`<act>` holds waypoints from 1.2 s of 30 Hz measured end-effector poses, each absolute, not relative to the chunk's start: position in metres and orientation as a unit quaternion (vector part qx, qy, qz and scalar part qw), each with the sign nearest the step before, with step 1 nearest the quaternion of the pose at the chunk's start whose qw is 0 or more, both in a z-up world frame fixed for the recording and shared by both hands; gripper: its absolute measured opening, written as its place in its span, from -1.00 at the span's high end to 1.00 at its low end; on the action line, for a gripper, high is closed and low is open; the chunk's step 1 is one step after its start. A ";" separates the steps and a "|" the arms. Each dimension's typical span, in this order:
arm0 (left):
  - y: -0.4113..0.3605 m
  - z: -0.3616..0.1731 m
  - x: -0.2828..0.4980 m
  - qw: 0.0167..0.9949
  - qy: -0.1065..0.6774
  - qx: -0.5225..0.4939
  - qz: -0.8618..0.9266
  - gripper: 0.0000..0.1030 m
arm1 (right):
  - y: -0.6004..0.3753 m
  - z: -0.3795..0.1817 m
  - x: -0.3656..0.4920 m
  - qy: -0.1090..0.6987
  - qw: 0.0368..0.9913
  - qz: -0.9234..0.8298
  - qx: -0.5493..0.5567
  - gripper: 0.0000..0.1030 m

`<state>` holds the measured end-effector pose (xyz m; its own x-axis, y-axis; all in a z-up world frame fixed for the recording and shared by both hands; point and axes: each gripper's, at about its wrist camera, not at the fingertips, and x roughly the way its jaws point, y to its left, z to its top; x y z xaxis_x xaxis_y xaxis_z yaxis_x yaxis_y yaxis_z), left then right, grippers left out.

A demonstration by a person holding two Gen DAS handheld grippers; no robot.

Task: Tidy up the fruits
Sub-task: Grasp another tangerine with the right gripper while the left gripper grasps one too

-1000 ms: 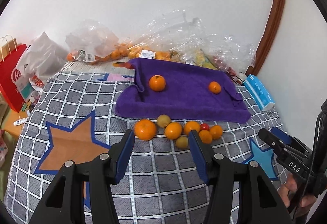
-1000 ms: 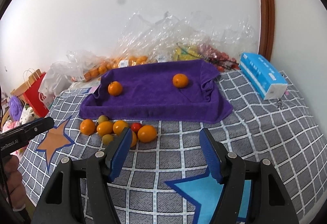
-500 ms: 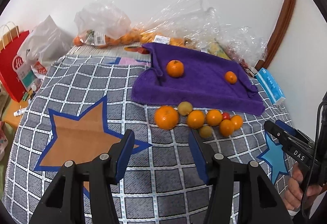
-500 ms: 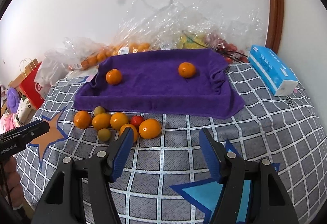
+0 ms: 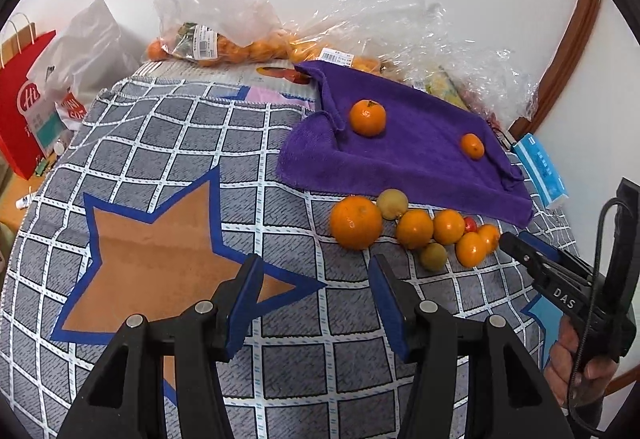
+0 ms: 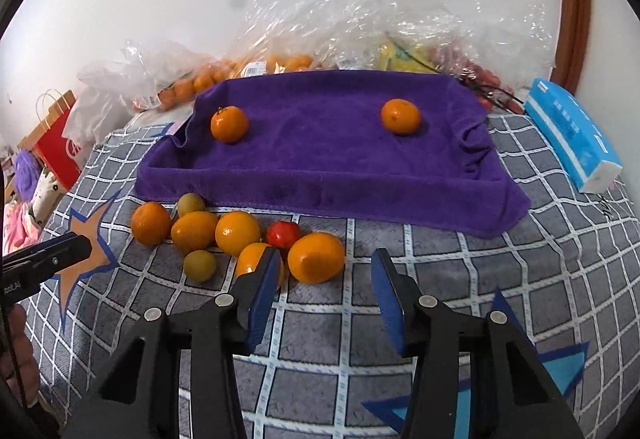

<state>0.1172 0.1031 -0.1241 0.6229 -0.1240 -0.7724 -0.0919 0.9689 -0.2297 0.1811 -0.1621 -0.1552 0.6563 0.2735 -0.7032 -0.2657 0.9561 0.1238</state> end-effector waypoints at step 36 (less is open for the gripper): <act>0.072 -0.142 0.164 0.881 0.460 -0.110 0.006 -0.01 | -0.200 -0.172 0.183 0.403 0.901 0.160 0.006 0.31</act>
<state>0.1641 0.0716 -0.1424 0.5773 -0.0905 -0.8115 -0.1115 0.9758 -0.1881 0.1833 -0.2002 -0.1720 0.6250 0.2924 -0.7238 -0.2830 0.9490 0.1390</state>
